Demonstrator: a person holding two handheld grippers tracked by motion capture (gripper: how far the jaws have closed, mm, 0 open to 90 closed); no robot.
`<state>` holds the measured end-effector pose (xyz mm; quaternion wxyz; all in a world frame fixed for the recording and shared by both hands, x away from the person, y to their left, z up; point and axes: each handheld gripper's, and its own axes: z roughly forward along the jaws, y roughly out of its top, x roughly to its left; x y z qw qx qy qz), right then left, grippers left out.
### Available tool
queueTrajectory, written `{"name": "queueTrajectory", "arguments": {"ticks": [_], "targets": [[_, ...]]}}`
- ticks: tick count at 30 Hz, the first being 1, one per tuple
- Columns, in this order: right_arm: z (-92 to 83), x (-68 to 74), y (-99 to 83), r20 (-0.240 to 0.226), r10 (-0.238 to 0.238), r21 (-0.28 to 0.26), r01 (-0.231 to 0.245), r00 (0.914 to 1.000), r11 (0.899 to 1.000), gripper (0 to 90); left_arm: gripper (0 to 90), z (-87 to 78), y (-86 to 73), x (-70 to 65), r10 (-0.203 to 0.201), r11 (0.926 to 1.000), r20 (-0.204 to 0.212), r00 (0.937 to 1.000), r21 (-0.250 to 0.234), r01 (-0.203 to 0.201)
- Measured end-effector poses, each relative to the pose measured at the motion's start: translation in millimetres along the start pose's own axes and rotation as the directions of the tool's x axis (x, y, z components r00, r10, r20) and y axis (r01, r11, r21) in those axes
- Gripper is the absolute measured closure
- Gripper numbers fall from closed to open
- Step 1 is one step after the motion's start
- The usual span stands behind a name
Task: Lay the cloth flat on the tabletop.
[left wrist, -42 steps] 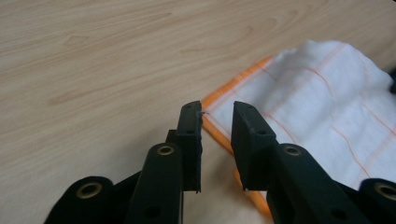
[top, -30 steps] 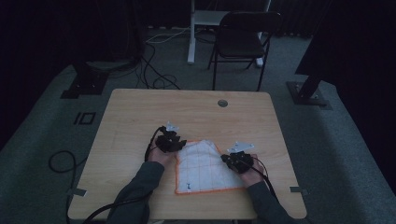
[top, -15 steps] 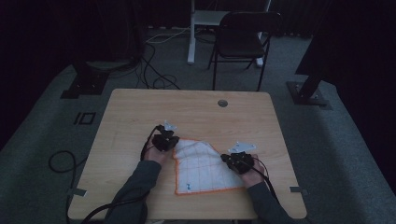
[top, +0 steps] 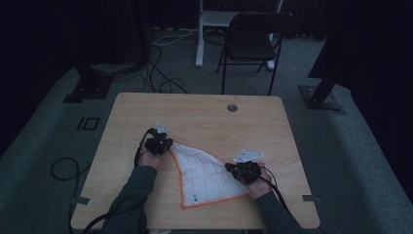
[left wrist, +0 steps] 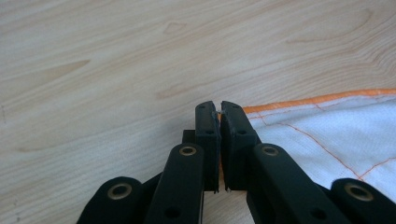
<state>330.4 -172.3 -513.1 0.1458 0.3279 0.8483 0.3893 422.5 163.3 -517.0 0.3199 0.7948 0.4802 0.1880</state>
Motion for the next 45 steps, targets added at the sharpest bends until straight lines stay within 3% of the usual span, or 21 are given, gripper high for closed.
{"name": "queueTrajectory", "arguments": {"ticks": [20,25,28,31,34,38,41,43,44,45], "targets": [[0.6,2.9,-0.3,-0.023,0.02,-0.008,-0.02,0.9995,1.0,87.5,82.0,-4.7,-0.4,-0.4,-0.015,0.9998,-0.002,0.9999,-0.016,0.014],[1.8,8.9,-0.9,-0.042,0.02,-0.015,-0.021,0.9989,1.0,87.6,75.3,-16.5,6.2,-8.9,-0.002,0.9984,0.02,0.9998,-0.057,0.004],[4.2,16.8,-1.2,-0.059,0.017,-0.015,-0.018,0.9981,1.0,87.6,74.0,-30.1,15.1,-29.0,0.037,0.9944,0.083,0.9958,-0.102,-0.028],[7.7,21.8,-2.2,-0.076,0.015,-0.006,-0.015,0.997,1.0,87.6,72.0,-35.8,17.9,-49.1,0.075,0.991,0.137,0.9876,-0.12,-0.059],[11.4,26.3,-2.9,-0.089,0.003,0.006,-0.003,0.996,1.0,87.6,70.6,-38.1,19.3,-71.5,0.103,0.9873,0.2,0.9744,-0.14,-0.076],[15.1,30.7,-3.6,-0.102,-0.008,0.015,0.01,0.9948,1.0,87.5,69.9,-39.2,18.6,-102.7,0.179,0.9786,0.272,0.9455,-0.148,-0.143],[15.4,31.4,-3.1,-0.107,-0.012,0.017,0.014,0.9942,1.0,87.3,70.1,-34.8,14.0,-123.3,0.234,0.9701,0.299,0.925,-0.135,-0.202],[15.0,31.3,-2.8,-0.11,-0.01,0.017,0.012,0.9939,1.0,87.2,71.0,-27.5,7.9,-129.5,0.237,0.9713,0.315,0.9191,-0.098,-0.217],[15.0,31.3,-2.8,-0.11,-0.01,0.017,0.012,0.9939,1.0,87.2,71.7,-27.5,7.9,-129.5,0.237,0.9713,0.315,0.9191,-0.098,-0.217],[14.7,30.9,-2.7,-0.111,-0.012,0.014,0.014,0.9937,1.0,87.2,71.7,-20.3,1.2,-131.4,0.228,0.9736,0.309,0.9233,-0.071,-0.217]]}}
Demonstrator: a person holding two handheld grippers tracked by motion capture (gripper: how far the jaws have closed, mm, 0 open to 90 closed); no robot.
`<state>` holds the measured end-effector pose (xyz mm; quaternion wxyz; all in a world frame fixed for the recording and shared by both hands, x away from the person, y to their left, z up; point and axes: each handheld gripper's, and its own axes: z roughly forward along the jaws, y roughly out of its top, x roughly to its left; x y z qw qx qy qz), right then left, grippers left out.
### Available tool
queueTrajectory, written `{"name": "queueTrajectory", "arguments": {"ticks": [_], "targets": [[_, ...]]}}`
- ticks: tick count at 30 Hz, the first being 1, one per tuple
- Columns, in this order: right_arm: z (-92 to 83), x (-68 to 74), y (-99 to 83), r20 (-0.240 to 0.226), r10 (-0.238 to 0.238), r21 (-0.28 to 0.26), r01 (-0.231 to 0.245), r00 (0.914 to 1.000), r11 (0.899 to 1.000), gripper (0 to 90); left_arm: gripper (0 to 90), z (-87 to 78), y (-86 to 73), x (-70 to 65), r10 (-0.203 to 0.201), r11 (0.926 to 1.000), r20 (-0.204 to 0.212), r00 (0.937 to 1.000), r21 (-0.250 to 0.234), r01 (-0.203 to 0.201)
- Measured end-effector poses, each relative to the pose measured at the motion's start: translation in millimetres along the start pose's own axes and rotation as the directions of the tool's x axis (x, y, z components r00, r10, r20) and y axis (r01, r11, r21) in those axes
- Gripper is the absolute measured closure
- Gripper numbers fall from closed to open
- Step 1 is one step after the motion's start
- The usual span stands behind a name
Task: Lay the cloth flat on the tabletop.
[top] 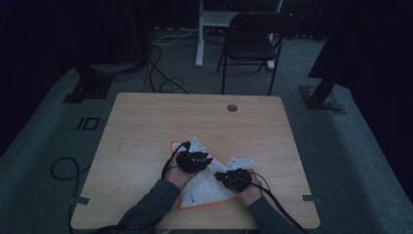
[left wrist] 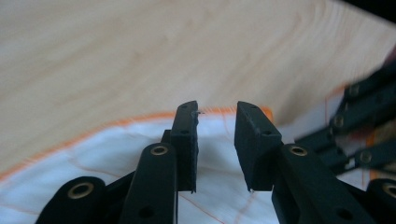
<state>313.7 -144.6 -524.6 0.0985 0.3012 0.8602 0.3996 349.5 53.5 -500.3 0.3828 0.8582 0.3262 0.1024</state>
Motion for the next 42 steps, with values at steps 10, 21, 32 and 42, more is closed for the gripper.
{"name": "queueTrajectory", "arguments": {"ticks": [10,21,32,42], "targets": [[-14.1,-16.9,7.5,0.052,0.053,-0.07,-0.049,0.9972,0.996,81.6,75.8,10.5,-18.3,-1.2,0.017,0.9981,-0.02,0.9997,0.059,-0.016],[8.5,-32.3,-0.2,0.209,0.039,0.076,-0.056,0.9772,0.996,72.7,75.8,10.8,-26.7,-3.9,0.016,0.9978,-0.032,0.9994,0.065,-0.014],[10.3,-36.0,0.4,0.184,0.079,0.102,-0.099,0.9797,0.99,86.1,75.6,-4.2,-53.2,-5.0,-0.033,0.9982,-0.019,0.9993,0.05,0.033],[10.7,-46.4,3.7,0.217,0.079,0.116,-0.106,0.9729,0.988,88.0,80.1,-15.3,-62.1,5.3,-0.034,0.9981,-0.055,0.9979,0.05,0.037]]}}
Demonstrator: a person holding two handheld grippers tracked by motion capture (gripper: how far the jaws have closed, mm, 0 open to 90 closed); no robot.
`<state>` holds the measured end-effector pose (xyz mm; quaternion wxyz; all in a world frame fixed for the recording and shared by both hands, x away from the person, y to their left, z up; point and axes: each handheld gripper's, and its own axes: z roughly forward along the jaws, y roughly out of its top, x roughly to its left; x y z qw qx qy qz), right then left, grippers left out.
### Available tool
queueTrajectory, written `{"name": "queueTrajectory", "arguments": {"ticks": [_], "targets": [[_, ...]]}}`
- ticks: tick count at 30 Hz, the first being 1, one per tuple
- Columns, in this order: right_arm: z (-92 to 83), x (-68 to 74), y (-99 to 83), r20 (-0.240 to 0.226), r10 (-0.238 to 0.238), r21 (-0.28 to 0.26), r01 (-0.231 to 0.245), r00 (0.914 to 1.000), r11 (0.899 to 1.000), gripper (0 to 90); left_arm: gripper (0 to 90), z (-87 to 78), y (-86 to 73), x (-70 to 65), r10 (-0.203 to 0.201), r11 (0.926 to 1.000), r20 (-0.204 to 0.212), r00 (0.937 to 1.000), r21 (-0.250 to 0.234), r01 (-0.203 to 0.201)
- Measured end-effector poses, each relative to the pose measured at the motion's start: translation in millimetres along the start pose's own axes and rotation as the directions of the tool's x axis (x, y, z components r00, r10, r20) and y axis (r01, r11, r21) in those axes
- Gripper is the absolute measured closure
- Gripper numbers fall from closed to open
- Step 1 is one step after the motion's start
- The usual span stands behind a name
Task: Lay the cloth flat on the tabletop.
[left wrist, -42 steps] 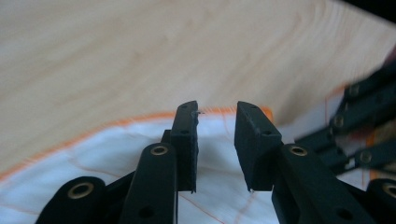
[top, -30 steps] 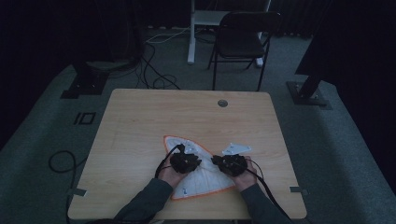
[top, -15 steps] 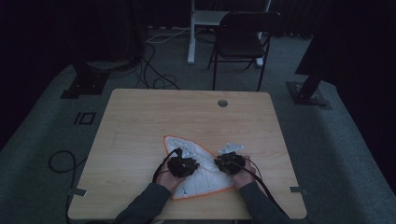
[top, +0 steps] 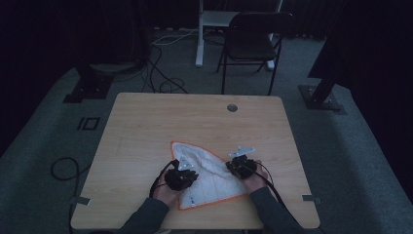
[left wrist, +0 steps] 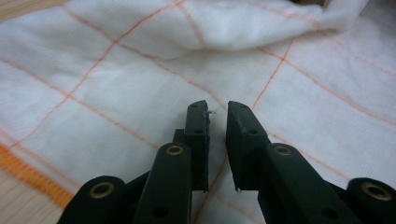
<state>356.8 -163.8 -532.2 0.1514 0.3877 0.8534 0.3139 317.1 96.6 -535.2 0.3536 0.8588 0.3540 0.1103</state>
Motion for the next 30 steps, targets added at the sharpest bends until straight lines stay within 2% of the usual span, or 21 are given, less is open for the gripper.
{"name": "queueTrajectory", "arguments": {"ticks": [3,4,8,10,15,16,19,26,30], "targets": [[1.3,-5.9,1.3,0.016,0.002,0.0,-0.002,0.9999,1.0,88.0,80.1,-2.8,-2.2,3.5,0.006,1.0,-0.018,0.9998,0.006,-0.006],[1.5,-7.7,1.6,0.022,0.004,0.0,-0.004,0.9998,1.0,88.0,80.0,-3.7,-3.3,5.1,-0.003,1.0,-0.018,0.9998,0.002,0.003],[2.7,-14.3,2.7,0.076,-0.004,0.002,0.004,0.9971,1.0,88.3,80.1,-6.3,-6.4,10.7,-0.01,0.9999,-0.027,0.9996,-0.005,0.009],[3.7,-18.2,3.1,0.088,-0.004,-0.001,0.004,0.9961,1.0,88.4,80.0,-7.0,-7.0,12.3,-0.012,0.9999,-0.029,0.9995,-0.006,0.012],[5.7,-32.2,4.6,0.136,0.009,-0.003,-0.009,0.9907,1.0,88.6,80.0,-9.7,-8.5,18.0,-0.007,1.0,-0.052,0.9986,0.0,0.007],[5.7,-32.2,4.6,0.136,0.009,-0.003,-0.009,0.9907,1.0,88.6,80.0,-9.7,-8.5,18.0,-0.007,1.0,-0.052,0.9986,0.0,0.007],[6.5,-43.9,5.6,0.153,0.023,-0.008,-0.022,0.988,1.0,88.6,79.8,-12.2,-10.1,23.0,-0.015,0.9999,-0.071,0.9974,0.002,0.015],[6.9,-59.4,11.8,0.183,0.028,-0.026,-0.024,0.9828,0.999,88.7,79.0,-13.8,-11.1,25.8,-0.018,0.9998,-0.072,0.9972,0.004,0.018],[11.1,-66.1,17.5,0.2,0.041,-0.025,-0.037,0.9789,0.999,88.7,75.7,-14.6,-11.5,26.9,-0.023,0.9997,-0.053,0.9983,0.001,0.023]]}}
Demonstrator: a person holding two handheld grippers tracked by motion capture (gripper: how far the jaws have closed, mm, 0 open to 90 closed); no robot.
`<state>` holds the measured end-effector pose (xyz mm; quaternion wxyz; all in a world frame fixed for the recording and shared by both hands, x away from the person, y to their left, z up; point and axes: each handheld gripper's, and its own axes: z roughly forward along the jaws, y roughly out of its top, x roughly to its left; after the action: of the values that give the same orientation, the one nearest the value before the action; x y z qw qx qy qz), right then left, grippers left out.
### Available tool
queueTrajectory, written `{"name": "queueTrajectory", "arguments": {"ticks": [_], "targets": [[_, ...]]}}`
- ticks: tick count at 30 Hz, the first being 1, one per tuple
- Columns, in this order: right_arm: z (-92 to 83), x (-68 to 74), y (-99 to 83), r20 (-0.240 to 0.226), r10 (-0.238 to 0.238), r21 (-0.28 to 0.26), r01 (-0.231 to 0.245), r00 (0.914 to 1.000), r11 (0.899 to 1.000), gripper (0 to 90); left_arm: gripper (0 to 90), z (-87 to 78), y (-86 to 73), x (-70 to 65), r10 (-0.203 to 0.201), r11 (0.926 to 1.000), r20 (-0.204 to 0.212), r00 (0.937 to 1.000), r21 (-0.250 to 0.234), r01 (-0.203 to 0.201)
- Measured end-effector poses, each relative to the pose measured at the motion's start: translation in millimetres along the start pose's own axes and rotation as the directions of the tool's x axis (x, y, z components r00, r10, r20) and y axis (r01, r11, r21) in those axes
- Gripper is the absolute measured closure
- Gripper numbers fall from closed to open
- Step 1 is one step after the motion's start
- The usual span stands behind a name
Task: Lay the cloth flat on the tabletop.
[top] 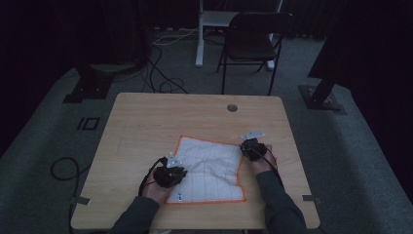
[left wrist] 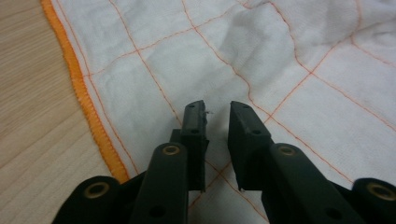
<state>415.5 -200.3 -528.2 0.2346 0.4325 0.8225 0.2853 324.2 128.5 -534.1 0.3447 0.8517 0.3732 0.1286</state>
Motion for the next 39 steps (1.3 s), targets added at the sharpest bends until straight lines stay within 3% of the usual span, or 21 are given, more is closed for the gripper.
{"name": "queueTrajectory", "arguments": {"ticks": [3,5,9,16,25,28,34,39], "targets": [[3.3,-1.6,2.7,0.006,0.008,0.001,-0.008,1.0,1.0,88.6,71.7,-1.8,1.6,1.8,-0.004,0.9999,0.0,1.0,-0.01,0.004],[1.8,-0.3,4.6,-0.012,0.032,0.003,-0.032,0.9994,0.999,83.9,70.2,-2.8,4.2,5.4,-0.015,0.9996,-0.007,0.9999,-0.024,0.015],[-15.9,9.7,4.2,-0.055,0.03,-0.031,-0.031,0.9981,0.999,79.6,70.2,-1.6,10.4,18.4,-0.037,0.9987,-0.026,0.999,-0.036,0.036],[-48.9,40.3,-1.5,-0.165,-0.024,-0.091,0.009,0.9861,0.996,77.1,70.2,7.4,24.6,37.7,-0.043,0.998,-0.054,0.9976,-0.049,0.041],[-66.6,58.1,-5.3,-0.197,-0.054,-0.125,0.03,0.9788,0.992,76.9,70.0,28.2,52.0,53.0,-0.029,0.9986,-0.067,0.9973,-0.046,0.026],[-62.5,59.2,-8.1,-0.203,-0.057,-0.106,0.036,0.9774,0.994,76.9,70.1,38.4,57.9,58.1,-0.035,0.9992,-0.071,0.9969,-0.023,0.033],[-35.3,55.6,-21.9,-0.196,-0.04,-0.009,0.039,0.9797,0.999,78.8,72.9,47.1,54.4,65.6,-0.065,0.9979,-0.079,0.9947,-0.005,0.065],[-25.4,48.8,-25.2,-0.174,-0.043,-0.005,0.043,0.9837,0.999,79.6,74.9,45.5,52.1,69.3,-0.062,0.998,-0.104,0.9926,-0.012,0.062]]}}
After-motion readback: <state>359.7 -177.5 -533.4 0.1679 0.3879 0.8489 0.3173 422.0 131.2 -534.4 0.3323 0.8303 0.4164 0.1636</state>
